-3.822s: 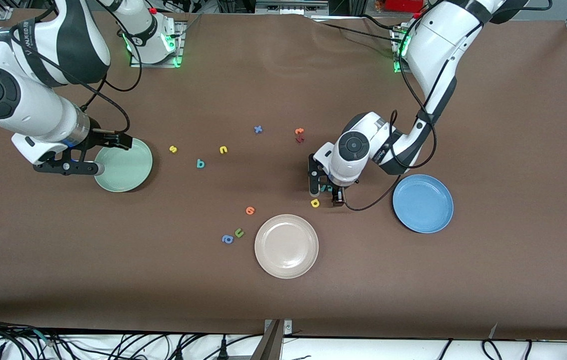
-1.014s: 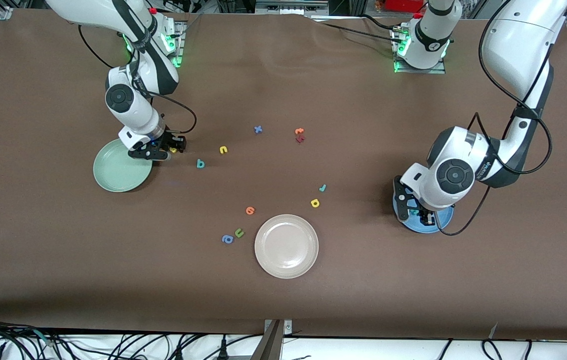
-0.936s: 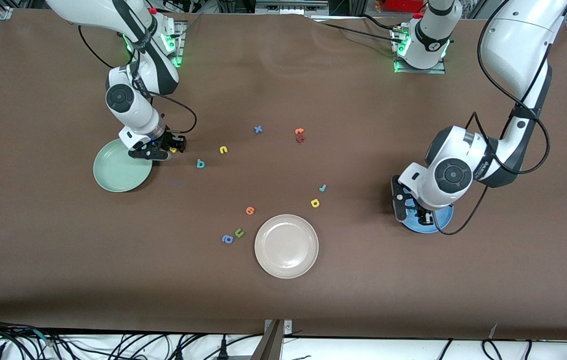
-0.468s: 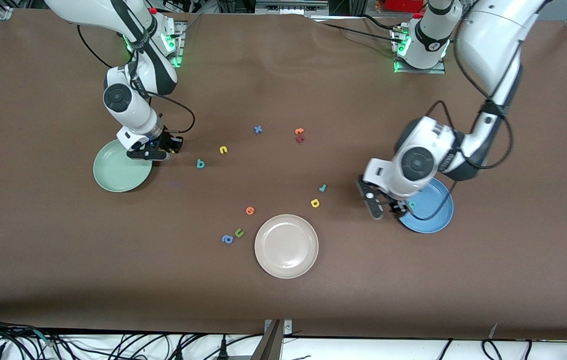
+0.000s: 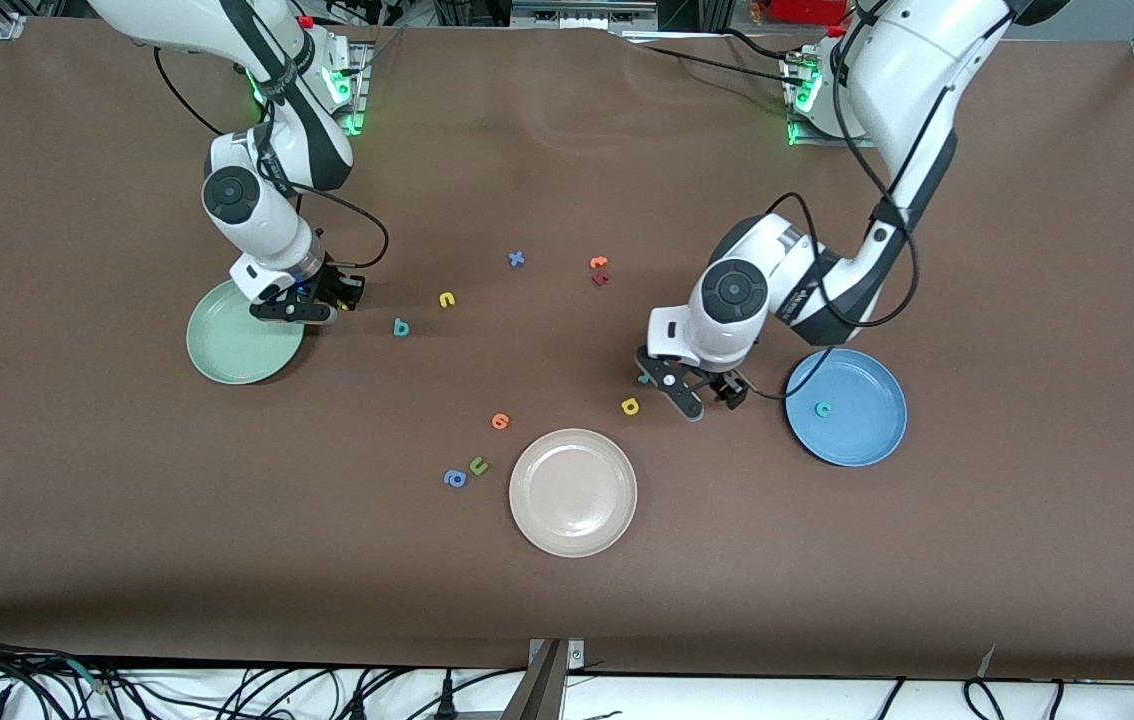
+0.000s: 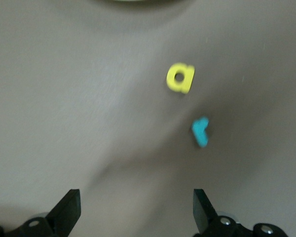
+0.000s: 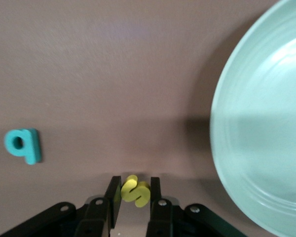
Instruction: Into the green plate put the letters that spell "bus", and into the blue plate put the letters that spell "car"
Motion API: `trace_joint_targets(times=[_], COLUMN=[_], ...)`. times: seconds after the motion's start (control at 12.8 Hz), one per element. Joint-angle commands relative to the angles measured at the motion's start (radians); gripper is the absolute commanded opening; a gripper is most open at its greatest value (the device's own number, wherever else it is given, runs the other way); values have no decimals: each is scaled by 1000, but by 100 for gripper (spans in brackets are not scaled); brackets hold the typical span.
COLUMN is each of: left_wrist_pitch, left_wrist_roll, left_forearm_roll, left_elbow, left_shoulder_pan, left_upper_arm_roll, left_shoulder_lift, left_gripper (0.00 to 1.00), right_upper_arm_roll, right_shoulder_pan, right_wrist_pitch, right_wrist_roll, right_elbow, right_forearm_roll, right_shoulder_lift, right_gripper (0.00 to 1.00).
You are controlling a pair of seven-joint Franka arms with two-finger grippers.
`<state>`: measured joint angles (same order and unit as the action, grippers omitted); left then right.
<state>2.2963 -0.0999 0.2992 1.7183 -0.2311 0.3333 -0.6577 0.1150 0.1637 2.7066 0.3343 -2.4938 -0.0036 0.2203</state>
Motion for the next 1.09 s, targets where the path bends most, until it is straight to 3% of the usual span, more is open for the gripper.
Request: trace_joint_targets(times=[0.0,0.23,0.39,0.55,0.86,0.94,1.01], left_wrist_pitch=[118,169,164,163,154,144,106], left_wrist_roll=[132,166,160,157,158,158,158], left_forearm_roll=[-5,6,8,58,92,92,92], left_elbow=[-17,-8,-3,-3,-3,-3,-8], left_shoulder_pan=[-43,-82,-92,-94,-89,-85,-83], left_upper_arm_roll=[-7,-10,-11,-14,-14,-14,-14], left_shoulder_lift=[-71,-94,-94,-96,-92,-83,-68], left_gripper=[97,92,83,46,0,0,0], right_upper_arm_roll=[-20,-130,-211,-285,-290,-290,-290], right_shoulder_pan=[-1,-3,-10,-22,-67,-67,-67], right_wrist_pitch=[-201,-346,-347,-335,-288,-288,-288], right_wrist_roll=[-17,-168,-306,-435,-498,-500,-500], right_elbow=[77,179,188,211,233,233,234], right_forearm_roll=[22,19,19,17,19,19,19], right_shoulder_lift=[-99,-95,-61,6,96,103,103], right_gripper=[13,13,13,13,17,30,71])
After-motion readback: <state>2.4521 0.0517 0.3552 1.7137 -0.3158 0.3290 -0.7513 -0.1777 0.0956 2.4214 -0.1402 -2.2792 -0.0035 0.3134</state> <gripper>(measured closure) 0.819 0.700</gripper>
